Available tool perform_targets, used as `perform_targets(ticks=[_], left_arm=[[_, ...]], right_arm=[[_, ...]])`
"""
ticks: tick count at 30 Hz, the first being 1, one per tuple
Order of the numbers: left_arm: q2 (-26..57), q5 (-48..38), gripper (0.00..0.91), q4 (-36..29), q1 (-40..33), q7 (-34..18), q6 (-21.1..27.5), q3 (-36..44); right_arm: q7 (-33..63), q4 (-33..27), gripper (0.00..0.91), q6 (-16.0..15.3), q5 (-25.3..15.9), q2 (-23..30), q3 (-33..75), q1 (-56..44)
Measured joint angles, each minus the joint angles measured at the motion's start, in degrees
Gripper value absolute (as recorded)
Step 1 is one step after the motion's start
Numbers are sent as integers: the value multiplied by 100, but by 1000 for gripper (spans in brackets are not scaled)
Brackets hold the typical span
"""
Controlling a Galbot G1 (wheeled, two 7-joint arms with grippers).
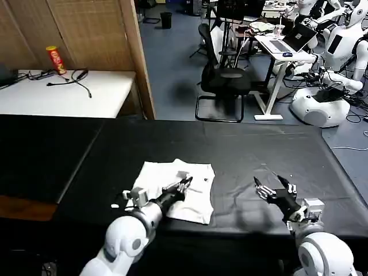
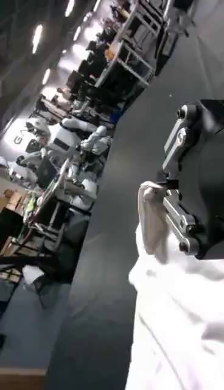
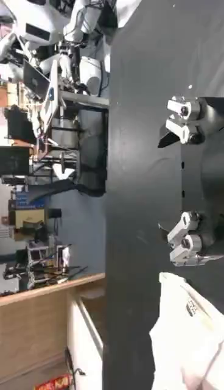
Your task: Fold and organize the clothes.
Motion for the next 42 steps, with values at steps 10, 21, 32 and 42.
perform_targets(ticks=[10, 21, 32, 42], left_arm=[[-215, 245, 878, 165, 85, -56, -109, 164], [-724, 126, 878, 253, 154, 37, -228, 202], [232, 1001, 878, -119, 204, 293, -663, -733], [421, 1490, 878, -21, 556, 325, -784, -1246]], right_arm=[[-54, -77, 878, 31, -10, -89, -136, 74], [-240, -344, 878, 170, -156, -211, -564, 280], [-561, -908, 878, 356, -287, -417, -1995, 1204], [-628, -1948, 878, 394, -867, -154, -3293, 2405]])
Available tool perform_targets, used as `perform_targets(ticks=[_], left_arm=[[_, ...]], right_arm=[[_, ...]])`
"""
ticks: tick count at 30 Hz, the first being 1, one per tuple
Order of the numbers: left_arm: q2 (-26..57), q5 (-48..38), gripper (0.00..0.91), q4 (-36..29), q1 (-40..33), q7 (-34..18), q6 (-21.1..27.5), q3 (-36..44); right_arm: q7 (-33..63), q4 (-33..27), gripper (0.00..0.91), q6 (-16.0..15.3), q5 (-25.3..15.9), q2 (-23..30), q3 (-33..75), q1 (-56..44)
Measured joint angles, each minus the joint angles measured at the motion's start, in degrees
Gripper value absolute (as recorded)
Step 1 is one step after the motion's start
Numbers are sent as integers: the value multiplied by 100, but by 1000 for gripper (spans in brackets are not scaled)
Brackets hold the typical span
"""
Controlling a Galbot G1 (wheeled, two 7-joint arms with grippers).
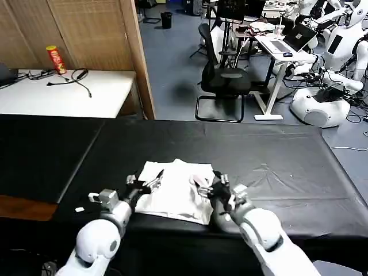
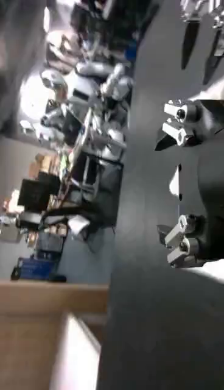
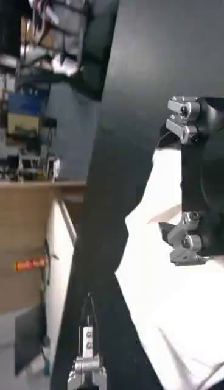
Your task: Fold and organize the clothes.
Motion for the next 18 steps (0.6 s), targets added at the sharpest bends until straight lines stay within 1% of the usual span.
perform_targets(ticks=[3, 7, 10, 18], left_arm=[[6, -41, 878, 50, 12, -2, 0, -95], [-2, -65, 878, 124, 23, 4, -13, -154], [-25, -183, 878, 216, -8, 8, -23, -191], [-124, -313, 878, 478, -76, 145, -118, -226]], right_arm=[[16, -284, 878, 41, -198, 87, -121, 177], [94, -409, 878, 64, -251, 112, -128, 206], [179, -382, 878, 74, -384, 96, 15, 131], [644, 9, 878, 62, -447, 109, 715, -243]])
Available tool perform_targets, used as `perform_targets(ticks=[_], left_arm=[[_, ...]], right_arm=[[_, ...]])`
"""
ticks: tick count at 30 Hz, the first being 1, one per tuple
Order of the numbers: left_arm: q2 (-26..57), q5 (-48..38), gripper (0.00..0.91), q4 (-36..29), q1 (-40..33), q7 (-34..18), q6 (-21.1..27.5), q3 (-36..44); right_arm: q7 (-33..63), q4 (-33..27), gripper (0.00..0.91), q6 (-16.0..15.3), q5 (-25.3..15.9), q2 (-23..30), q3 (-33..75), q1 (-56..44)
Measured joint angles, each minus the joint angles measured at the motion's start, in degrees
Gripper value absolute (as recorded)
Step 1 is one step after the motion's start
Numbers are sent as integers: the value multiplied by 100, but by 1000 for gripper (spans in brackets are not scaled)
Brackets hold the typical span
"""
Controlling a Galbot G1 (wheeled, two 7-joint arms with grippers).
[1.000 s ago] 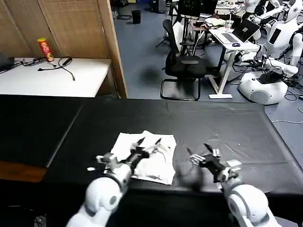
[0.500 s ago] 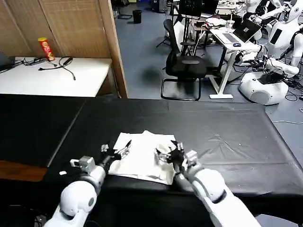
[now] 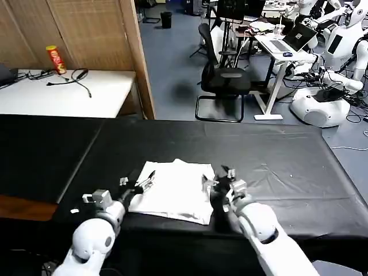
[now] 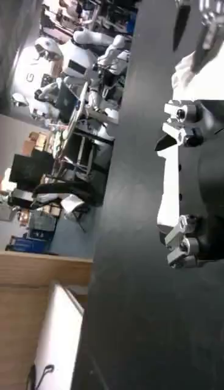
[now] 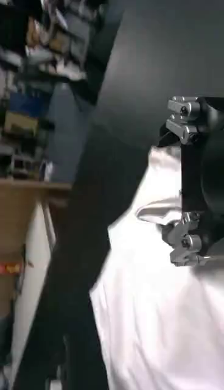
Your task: Fold and organize the clothes.
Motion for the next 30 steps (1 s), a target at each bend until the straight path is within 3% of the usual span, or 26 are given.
perform_targets(ticks=[8, 16, 17, 18, 19, 20, 30], left_arm=[[-78, -188, 878, 389, 37, 103, -209, -36], [-40, -528, 868, 662, 63, 170, -282, -225], [-40, -591, 761, 685, 76, 174, -282, -231], [-46, -649, 507, 703, 87, 180, -283, -236], [-54, -722, 107, 714, 92, 180, -281, -240], [-66, -828, 29, 725, 97, 178, -280, -245], [-83, -1309, 0, 763, 121, 161, -129, -342]], right_arm=[[-86, 608, 878, -56, 360, -100, 733, -437], [-172, 935, 878, -25, 428, -145, 1093, -749], [-172, 952, 878, -25, 428, -145, 1107, -754], [-173, 968, 878, -25, 431, -145, 1116, -756], [-172, 983, 878, -25, 434, -145, 1123, -757], [-173, 997, 878, -25, 438, -145, 1127, -758], [-190, 1063, 878, -10, 440, -150, 1172, -795]])
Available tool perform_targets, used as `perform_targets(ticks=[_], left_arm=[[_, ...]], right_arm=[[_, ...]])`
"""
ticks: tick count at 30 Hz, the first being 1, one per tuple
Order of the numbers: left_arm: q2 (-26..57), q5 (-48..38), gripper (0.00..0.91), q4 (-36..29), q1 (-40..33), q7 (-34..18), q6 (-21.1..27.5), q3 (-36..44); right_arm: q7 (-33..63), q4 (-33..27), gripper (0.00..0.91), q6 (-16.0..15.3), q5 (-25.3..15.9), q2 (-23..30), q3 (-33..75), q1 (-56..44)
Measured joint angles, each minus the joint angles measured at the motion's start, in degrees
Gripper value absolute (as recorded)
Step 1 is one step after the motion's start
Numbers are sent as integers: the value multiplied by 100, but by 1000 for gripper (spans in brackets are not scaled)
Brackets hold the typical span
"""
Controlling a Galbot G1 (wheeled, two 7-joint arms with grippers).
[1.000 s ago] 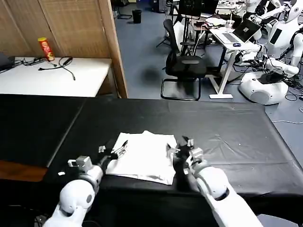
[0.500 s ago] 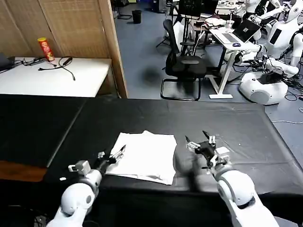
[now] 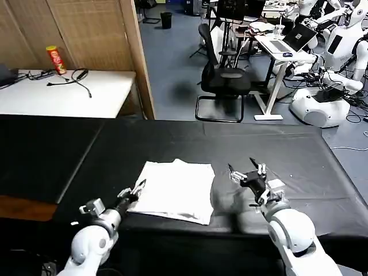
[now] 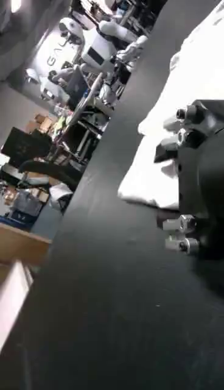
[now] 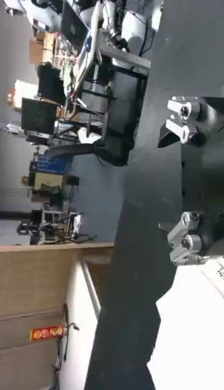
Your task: Fold and organize the clothes.
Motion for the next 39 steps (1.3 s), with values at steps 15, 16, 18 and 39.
perform_targets(ticks=[15, 16, 18, 39], left_arm=[[899, 1159, 0, -362, -130, -73, -29, -532], [1056, 1151, 0, -365, -105, -68, -50, -615], [1385, 1148, 0, -371, -57, -53, -133, -795], [1930, 1814, 0, -1451, -112, -605, 236, -410]], right_arm=[[-18, 20, 878, 46, -12, 38, 203, -184], [-20, 21, 878, 47, -12, 40, 202, -187], [-21, 20, 878, 51, -12, 41, 185, -183], [-34, 119, 878, 83, 5, 95, 222, -416]])
